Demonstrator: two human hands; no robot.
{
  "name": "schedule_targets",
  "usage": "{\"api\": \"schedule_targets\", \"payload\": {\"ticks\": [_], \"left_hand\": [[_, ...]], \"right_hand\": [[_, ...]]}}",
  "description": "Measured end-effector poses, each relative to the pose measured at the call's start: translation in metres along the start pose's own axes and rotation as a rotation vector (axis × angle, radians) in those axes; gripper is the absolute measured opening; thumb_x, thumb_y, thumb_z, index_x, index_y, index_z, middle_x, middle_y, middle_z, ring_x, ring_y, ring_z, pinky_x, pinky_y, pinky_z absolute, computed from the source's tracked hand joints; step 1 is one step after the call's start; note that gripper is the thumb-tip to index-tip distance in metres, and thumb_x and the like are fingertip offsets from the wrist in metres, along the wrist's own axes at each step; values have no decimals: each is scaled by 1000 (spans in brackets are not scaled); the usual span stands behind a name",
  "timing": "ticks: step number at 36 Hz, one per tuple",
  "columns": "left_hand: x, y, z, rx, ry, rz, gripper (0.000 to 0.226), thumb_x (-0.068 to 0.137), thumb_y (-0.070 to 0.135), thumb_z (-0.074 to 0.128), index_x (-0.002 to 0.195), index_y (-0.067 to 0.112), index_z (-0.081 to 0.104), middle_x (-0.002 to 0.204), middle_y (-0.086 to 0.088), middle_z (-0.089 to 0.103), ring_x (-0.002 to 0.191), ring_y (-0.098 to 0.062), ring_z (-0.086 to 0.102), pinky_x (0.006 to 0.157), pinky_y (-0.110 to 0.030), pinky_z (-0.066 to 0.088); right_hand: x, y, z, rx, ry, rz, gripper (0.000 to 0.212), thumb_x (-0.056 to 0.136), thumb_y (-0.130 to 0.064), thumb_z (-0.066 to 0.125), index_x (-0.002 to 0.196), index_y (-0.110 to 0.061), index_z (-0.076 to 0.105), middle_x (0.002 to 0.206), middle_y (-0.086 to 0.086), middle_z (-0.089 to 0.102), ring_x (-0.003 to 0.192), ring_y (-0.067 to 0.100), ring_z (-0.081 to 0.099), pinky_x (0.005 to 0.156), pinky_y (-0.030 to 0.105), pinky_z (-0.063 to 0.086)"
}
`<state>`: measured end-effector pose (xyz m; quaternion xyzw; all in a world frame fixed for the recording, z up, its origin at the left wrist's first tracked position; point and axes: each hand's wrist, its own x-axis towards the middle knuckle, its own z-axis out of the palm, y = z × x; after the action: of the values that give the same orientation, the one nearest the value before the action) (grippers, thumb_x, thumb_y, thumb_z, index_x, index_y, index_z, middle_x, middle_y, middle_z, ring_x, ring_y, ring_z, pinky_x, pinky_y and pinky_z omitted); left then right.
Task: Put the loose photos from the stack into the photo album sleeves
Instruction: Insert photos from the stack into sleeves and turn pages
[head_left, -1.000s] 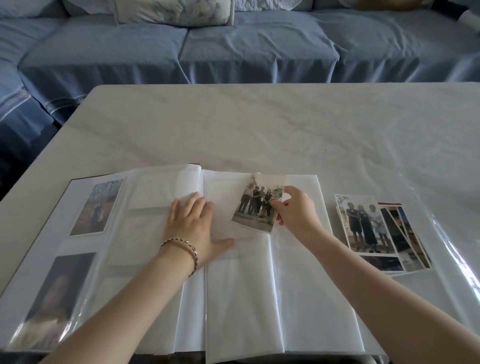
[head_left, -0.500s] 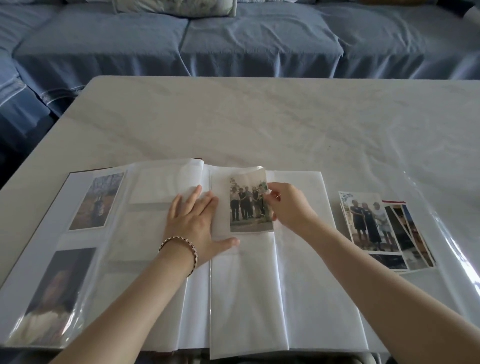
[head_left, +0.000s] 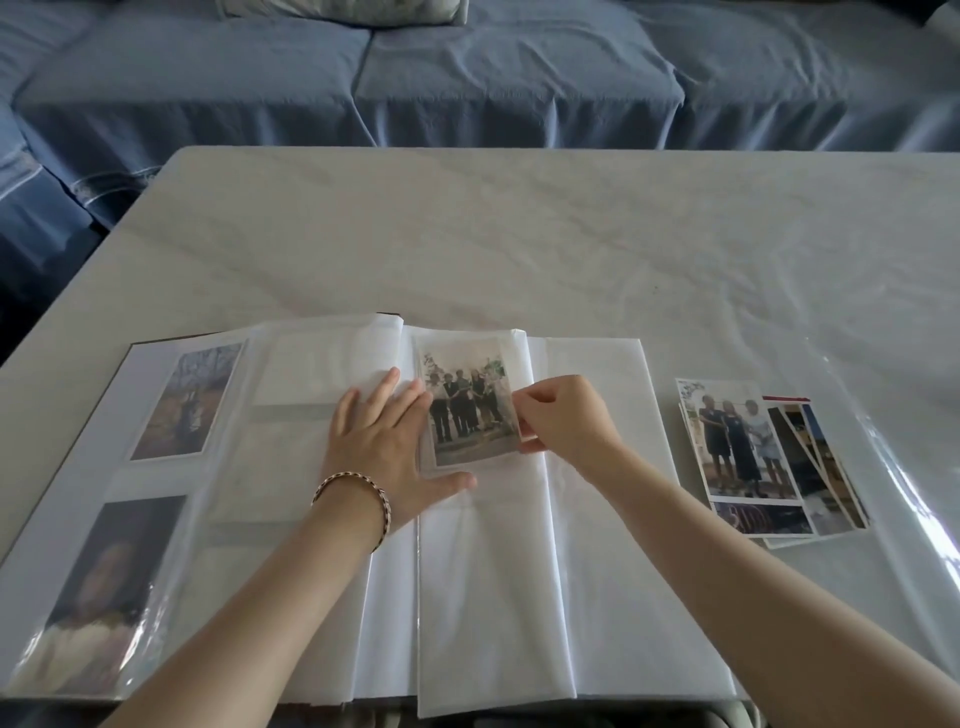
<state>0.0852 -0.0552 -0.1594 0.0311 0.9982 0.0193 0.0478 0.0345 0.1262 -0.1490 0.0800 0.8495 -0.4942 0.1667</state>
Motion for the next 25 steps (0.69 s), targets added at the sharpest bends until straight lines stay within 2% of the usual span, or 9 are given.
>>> {"api": "schedule_targets", "payload": {"ticks": [2,4,8,11,14,16,19,22,25], "left_hand": [[0,-1,0,1,6,4,103,65,89,29,148,32,11,156,19,2,141,-4,-18,105,-34,-19],[0,-1,1,8,12,6,104,64,90,27,148,32,10,156,19,2,141,-4,-17,105,-33,-19],[0,0,1,12,9,4,104,64,90,27,149,31,11,156,19,2,141,-4,-16,105,-34,-19],[1,0,1,11,3,4,105,64,90,26,149,30,11,156,19,2,141,-5,-16,106,-34,-18],[1,0,1,16,9,6,106,63,91,26,149,30,11,156,18,3,141,-5,-15,106,-34,-18],[0,-1,1,15,13,6,105,63,91,27,148,30,12,156,18,4,142,-5,-15,106,-34,-17],[0,-1,1,5,15,6,104,64,90,28,148,31,13,156,19,3,141,-4,-15,106,-33,-18],[0,-1,1,-3,10,6,104,64,90,28,148,32,12,156,20,2,141,-4,-16,106,-33,-19],[1,-1,1,-4,2,3,104,64,90,29,148,32,12,155,20,2,141,-4,-16,107,-34,-17]], "right_hand": [[-6,3,0,-9,30,-12,35,87,-26,61,83,8,67,78,20,69,46,11,64,70,39,56],[-12,3,1,3,67,-23,34,82,-32,70,78,2,70,70,15,69,42,9,60,65,35,56],[-16,3,3,50,108,-10,19,77,-27,76,67,-17,63,61,0,65,39,6,57,56,27,54],[-17,4,4,73,135,2,23,76,-24,77,61,-20,60,59,-4,63,38,5,57,50,19,50],[-17,3,3,65,134,21,24,75,-23,78,57,-18,63,57,-1,64,37,4,56,44,13,45],[-19,3,3,47,127,19,24,76,-23,77,57,-17,64,57,2,64,41,7,58,47,15,47],[-21,3,5,-13,164,-28,21,77,-20,75,61,-12,65,58,1,63,53,16,59,54,27,50],[-25,4,7,-103,207,-103,19,80,-18,70,63,-14,64,55,-9,56,54,9,53,48,20,40],[-26,4,9,-151,193,-142,16,83,-16,66,67,-14,63,58,-7,57,60,14,56,51,22,42]]}}
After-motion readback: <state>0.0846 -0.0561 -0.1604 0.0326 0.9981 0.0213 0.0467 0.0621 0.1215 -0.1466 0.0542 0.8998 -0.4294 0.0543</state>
